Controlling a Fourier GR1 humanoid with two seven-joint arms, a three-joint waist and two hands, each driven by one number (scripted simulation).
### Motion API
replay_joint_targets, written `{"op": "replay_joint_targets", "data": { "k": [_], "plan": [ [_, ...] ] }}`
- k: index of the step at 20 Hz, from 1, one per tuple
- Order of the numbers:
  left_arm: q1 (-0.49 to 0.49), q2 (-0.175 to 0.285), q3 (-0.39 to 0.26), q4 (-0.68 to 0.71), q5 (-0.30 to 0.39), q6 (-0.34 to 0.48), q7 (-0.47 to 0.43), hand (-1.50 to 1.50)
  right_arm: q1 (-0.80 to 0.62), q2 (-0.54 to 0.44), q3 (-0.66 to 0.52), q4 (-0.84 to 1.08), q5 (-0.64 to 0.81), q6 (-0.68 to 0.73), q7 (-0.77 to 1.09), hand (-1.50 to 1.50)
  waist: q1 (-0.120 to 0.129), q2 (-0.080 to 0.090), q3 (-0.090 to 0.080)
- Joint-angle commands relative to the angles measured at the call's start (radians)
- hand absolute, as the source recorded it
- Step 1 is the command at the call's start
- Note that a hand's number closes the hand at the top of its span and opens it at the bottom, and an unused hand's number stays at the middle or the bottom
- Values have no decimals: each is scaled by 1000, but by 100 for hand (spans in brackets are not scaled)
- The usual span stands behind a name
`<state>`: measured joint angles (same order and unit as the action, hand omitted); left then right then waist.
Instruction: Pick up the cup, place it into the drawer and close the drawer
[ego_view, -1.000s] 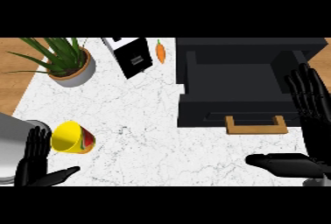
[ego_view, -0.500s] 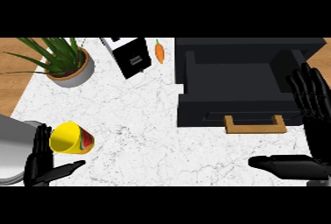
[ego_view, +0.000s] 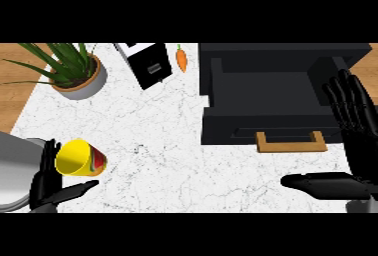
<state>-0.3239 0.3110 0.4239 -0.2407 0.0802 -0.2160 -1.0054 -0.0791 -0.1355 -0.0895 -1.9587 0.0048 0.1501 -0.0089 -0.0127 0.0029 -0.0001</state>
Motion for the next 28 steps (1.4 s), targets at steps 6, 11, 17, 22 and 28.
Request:
{"op": "replay_joint_targets", "data": {
  "k": [6,11,17,22,28],
  "plan": [
    [-37,-4,5,21,23,-142,-67,-150,18,18,5,54,21,-2,-51,-150,0,4,-3],
    [-46,4,-13,0,19,-207,-69,-150,-13,1,4,15,-5,17,-14,-150,-2,4,-3],
    [-60,-29,-21,-25,37,-281,-59,150,28,-17,-28,3,-50,49,-21,-150,-8,3,-3],
    [-69,-66,-15,-49,71,-352,-43,150,-46,-10,-15,6,-17,3,76,-150,-1,3,-5],
    [-93,-95,-32,-102,71,-314,-68,150,-50,-10,-4,71,7,17,8,-150,2,4,-3]
  ]
}}
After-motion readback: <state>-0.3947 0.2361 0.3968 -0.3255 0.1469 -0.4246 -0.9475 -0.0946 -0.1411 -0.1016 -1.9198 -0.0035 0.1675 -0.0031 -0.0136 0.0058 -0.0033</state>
